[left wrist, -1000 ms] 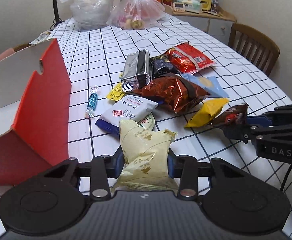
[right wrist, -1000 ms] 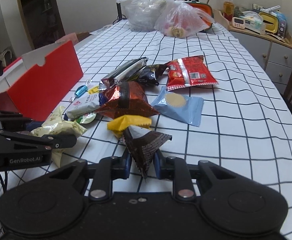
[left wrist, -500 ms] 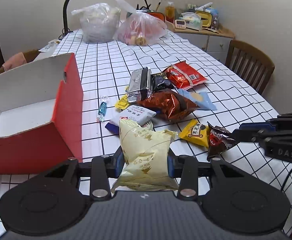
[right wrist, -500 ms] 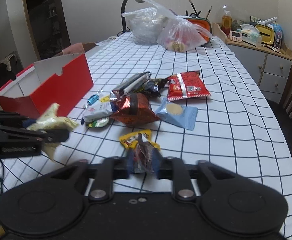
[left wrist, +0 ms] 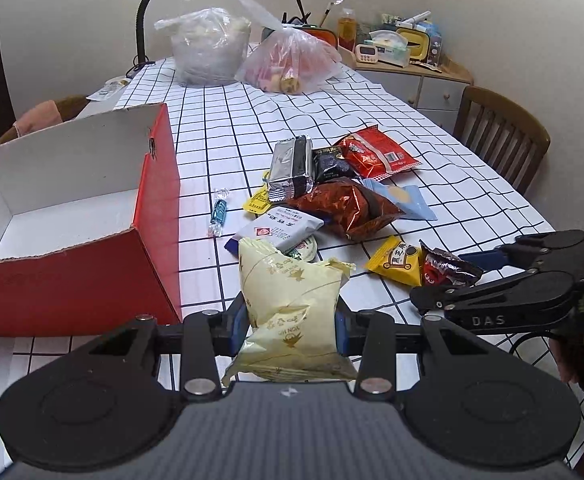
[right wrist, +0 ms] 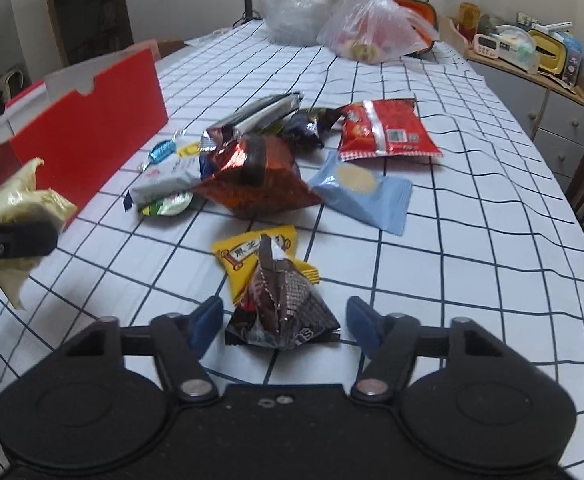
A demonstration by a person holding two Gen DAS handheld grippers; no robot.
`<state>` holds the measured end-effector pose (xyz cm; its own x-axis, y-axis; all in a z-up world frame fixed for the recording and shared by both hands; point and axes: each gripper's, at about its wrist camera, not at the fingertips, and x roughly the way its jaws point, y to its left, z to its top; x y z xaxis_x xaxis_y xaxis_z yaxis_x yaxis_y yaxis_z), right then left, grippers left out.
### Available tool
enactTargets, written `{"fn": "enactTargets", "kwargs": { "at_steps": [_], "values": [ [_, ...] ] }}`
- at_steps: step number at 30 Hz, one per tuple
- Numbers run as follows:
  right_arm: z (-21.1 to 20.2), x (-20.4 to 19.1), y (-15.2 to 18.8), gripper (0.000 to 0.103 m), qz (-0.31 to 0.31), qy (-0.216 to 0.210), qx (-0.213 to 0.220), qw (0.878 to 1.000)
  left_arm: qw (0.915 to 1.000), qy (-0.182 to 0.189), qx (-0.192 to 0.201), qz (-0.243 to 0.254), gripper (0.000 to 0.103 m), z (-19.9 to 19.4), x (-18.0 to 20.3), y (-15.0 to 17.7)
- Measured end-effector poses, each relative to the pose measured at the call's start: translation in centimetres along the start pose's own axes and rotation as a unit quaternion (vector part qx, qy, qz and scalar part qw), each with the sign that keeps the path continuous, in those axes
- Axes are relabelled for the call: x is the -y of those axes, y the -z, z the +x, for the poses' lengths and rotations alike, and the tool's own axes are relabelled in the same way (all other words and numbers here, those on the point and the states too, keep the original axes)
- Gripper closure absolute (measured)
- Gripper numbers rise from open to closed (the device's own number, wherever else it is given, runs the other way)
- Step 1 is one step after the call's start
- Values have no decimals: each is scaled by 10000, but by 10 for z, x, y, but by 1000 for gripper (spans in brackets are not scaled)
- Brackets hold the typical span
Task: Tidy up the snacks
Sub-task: 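Carry the cream bag and brown wrapper with both tools over the red box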
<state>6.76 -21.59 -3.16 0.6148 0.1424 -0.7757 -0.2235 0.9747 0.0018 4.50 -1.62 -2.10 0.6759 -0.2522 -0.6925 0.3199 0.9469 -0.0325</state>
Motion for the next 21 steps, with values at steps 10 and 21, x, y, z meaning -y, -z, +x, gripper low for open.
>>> {"fn": "enactTargets", "kwargs": {
  "at_steps": [10, 21],
  "values": [
    [-19, 0, 7, 55, -42, 55, 170, 9998, 10000, 29, -59, -29, 63, 6, 3, 2],
    [-65, -7, 3, 57, 156, -79, 643, 9978, 9997, 136, 132, -134, 63, -9, 0, 0]
  ]
}}
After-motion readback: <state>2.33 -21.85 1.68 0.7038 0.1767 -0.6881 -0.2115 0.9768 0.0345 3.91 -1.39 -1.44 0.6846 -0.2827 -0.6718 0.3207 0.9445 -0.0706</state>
